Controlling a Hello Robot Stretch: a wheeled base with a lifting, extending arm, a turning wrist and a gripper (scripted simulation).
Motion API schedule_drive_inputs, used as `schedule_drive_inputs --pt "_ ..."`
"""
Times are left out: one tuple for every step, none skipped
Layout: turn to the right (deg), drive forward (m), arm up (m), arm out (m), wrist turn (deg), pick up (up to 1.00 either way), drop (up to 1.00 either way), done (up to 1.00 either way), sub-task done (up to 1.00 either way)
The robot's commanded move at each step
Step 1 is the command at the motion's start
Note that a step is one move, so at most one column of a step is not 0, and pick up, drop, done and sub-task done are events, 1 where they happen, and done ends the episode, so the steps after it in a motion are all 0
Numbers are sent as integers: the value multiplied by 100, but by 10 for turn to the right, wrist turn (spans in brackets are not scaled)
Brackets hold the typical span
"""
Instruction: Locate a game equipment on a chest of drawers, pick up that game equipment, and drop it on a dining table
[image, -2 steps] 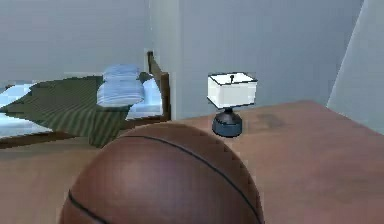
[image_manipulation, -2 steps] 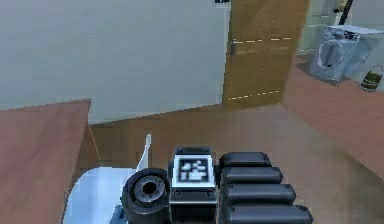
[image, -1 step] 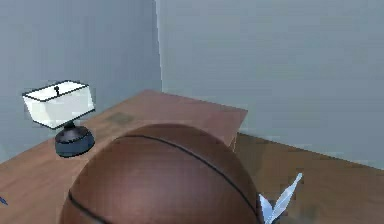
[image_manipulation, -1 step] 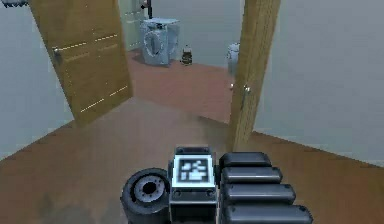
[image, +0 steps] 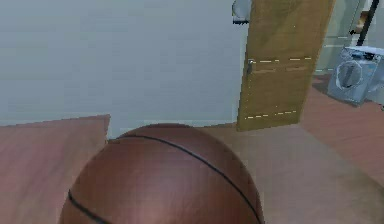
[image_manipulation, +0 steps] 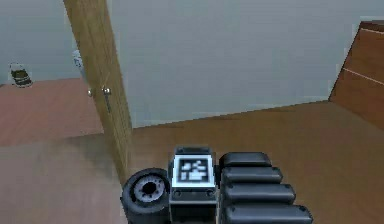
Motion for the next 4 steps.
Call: schedule_drive_inputs --pt "30 0 0 0 0 0 0 0 0" --pt "-450 0 0 0 0 0 0 0 0" --pt "-450 0 0 0 0 0 0 0 0" --pt "-450 0 0 0 0 0 0 0 0"
